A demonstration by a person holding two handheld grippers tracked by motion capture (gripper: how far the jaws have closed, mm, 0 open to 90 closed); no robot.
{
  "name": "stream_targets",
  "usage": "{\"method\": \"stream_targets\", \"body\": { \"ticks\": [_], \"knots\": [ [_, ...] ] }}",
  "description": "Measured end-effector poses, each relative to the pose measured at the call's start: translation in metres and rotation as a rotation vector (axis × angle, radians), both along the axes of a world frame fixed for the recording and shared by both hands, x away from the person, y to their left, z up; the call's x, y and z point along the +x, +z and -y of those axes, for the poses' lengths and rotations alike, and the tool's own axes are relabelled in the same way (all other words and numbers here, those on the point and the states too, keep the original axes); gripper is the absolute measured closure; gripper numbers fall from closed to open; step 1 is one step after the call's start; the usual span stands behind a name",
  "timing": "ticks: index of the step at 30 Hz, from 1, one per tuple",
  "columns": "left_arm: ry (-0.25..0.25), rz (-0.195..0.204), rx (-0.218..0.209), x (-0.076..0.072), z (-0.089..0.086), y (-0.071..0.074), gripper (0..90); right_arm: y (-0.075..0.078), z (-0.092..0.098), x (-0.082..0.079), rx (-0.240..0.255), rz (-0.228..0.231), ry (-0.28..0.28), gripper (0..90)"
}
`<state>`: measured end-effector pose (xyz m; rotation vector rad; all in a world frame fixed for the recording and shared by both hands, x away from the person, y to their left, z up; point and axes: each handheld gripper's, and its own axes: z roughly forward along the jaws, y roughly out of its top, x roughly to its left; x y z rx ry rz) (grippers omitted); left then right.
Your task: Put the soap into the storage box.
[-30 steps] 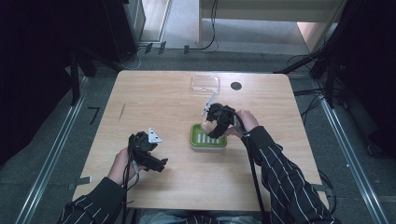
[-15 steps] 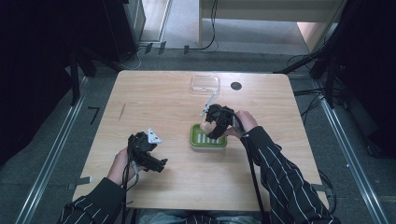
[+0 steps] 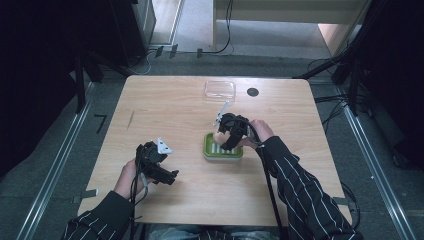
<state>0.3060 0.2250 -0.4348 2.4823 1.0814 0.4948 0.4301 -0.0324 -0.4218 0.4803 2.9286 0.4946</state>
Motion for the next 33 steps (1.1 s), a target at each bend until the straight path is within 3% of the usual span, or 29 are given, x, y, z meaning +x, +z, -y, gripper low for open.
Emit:
{"method": "stream_targets", "body": {
  "ticks": [33],
  "knots": [
    [-0.002,-0.004,0.004,0.000,-0.001,0.000,0.1,-0.019,-0.011,-0.002,-0.021,-0.020,0.032,33.7]
  ]
}}
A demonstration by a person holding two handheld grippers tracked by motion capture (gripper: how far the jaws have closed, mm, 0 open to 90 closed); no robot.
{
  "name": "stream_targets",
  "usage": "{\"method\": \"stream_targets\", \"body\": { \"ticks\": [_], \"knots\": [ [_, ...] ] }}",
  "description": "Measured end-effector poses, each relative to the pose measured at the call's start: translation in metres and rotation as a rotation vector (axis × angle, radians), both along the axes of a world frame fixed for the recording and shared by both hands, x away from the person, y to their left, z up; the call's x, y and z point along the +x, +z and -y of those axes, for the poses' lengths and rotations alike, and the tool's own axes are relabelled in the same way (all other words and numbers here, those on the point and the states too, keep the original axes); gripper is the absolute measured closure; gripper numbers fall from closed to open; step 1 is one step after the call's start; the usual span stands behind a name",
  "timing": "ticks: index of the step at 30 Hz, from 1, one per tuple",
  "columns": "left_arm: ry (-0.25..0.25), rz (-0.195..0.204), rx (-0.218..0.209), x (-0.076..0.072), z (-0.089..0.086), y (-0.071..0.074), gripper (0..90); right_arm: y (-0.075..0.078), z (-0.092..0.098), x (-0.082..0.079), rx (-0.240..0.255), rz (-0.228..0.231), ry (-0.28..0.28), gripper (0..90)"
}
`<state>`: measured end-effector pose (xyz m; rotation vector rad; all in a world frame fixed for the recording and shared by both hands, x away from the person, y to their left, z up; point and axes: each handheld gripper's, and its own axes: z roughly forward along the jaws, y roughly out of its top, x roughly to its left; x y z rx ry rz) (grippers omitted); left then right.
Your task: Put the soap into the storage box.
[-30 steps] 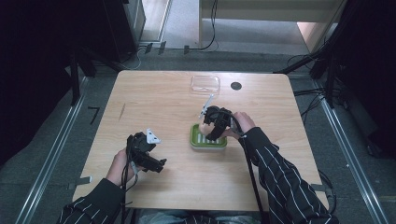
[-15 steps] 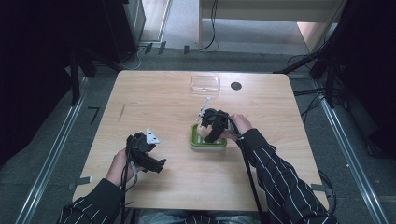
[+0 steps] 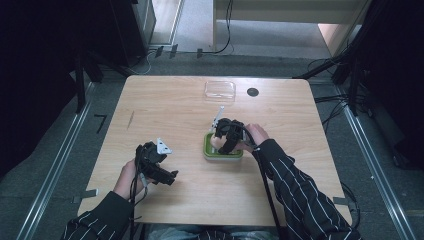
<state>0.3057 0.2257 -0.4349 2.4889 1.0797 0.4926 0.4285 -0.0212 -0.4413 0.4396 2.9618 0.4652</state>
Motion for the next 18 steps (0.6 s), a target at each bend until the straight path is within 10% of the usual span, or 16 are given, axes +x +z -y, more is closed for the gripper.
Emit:
{"method": "stream_targets", "body": {
  "ticks": [18],
  "knots": [
    [0.000,0.001,-0.002,0.0002,0.0008,-0.0002,0.1,-0.0038,-0.0001,-0.0004,-0.016,-0.003,-0.008,33.4]
  ]
}}
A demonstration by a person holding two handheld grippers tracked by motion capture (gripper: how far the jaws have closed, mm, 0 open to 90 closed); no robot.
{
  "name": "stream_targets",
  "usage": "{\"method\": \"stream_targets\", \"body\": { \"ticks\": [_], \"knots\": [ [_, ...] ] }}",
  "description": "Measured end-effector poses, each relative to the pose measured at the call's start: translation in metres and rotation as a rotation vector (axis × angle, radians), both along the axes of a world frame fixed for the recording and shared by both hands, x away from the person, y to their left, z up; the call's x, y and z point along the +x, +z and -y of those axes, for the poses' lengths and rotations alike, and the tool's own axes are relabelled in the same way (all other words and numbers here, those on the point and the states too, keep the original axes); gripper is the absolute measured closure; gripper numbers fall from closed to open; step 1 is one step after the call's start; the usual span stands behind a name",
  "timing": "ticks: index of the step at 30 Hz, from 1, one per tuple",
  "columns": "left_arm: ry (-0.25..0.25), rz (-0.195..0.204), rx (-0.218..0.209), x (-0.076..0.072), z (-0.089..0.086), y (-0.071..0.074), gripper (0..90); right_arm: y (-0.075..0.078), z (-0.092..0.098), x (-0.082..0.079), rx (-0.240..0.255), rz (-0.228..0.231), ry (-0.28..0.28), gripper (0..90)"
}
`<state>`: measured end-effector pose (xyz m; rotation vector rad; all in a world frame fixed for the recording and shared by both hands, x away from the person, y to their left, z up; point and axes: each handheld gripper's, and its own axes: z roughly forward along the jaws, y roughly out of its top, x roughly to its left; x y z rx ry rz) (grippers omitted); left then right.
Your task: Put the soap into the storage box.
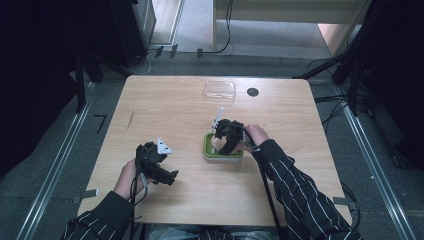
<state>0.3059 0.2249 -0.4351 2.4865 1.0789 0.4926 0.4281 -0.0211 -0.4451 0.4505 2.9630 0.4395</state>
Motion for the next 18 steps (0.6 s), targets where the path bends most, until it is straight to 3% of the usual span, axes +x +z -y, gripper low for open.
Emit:
{"method": "stream_targets", "body": {
  "ticks": [18],
  "knots": [
    [0.002,0.001,0.002,-0.0002,-0.0005,0.0004,0.1,-0.0001,-0.0004,0.0001,-0.001,0.003,0.004,32.8]
  ]
}}
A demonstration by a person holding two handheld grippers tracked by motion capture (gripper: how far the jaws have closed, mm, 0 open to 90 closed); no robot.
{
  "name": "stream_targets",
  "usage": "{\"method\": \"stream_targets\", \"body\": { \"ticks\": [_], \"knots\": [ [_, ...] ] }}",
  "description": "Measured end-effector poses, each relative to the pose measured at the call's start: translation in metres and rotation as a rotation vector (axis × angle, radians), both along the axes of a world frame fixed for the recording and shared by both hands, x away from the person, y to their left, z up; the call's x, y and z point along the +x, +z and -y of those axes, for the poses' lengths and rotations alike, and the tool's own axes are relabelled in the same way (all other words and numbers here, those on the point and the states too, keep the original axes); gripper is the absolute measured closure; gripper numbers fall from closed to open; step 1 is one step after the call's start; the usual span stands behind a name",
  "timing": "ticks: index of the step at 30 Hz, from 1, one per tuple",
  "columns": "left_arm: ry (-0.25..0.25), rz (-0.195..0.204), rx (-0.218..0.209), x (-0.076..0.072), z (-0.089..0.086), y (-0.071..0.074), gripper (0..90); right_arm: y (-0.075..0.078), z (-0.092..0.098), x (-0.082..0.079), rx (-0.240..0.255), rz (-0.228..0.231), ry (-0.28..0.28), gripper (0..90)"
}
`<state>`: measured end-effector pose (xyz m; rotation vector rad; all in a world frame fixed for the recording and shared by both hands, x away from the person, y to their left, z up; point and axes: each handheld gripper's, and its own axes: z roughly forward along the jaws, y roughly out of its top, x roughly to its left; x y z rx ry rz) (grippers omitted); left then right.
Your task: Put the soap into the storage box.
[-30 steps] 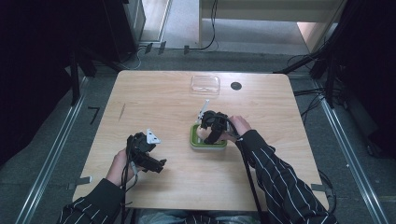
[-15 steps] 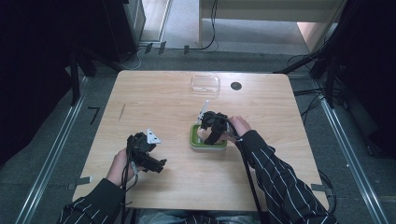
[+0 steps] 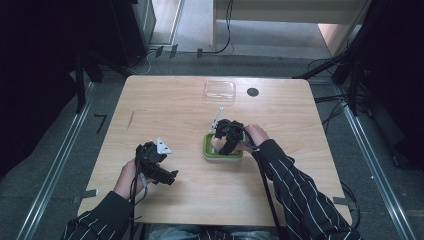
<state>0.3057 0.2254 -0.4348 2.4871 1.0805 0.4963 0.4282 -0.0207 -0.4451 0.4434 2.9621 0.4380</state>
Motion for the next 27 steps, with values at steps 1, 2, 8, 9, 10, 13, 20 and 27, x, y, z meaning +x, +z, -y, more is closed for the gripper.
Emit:
{"method": "stream_targets", "body": {
  "ticks": [1,2,8,9,10,13,20,27],
  "knots": [
    [0.000,0.000,0.000,0.000,0.000,0.000,0.1,0.000,0.000,0.000,0.000,0.000,0.000,32.8],
    [0.001,0.001,-0.001,0.000,0.000,0.000,0.1,0.000,0.000,0.000,-0.001,0.001,0.000,32.8],
    [-0.002,-0.001,0.001,0.000,0.001,0.000,0.1,0.002,0.001,-0.001,0.010,0.008,-0.010,30.0],
    [-0.002,-0.001,0.001,0.000,0.001,0.000,0.1,0.003,0.001,-0.001,0.006,0.010,-0.010,29.6],
    [-0.001,0.000,0.001,0.000,0.001,0.000,0.1,0.003,0.001,-0.001,0.005,0.010,-0.012,29.5],
    [-0.001,0.001,0.001,0.000,0.000,0.000,0.1,0.003,0.001,-0.001,0.006,0.006,-0.013,29.3],
    [-0.002,0.001,0.000,0.000,0.000,0.000,0.1,0.007,0.003,-0.001,0.019,0.012,-0.024,25.5],
    [-0.003,0.002,0.001,0.000,0.001,0.000,0.1,0.017,0.005,-0.003,0.038,0.019,-0.060,17.2]
  ]
}}
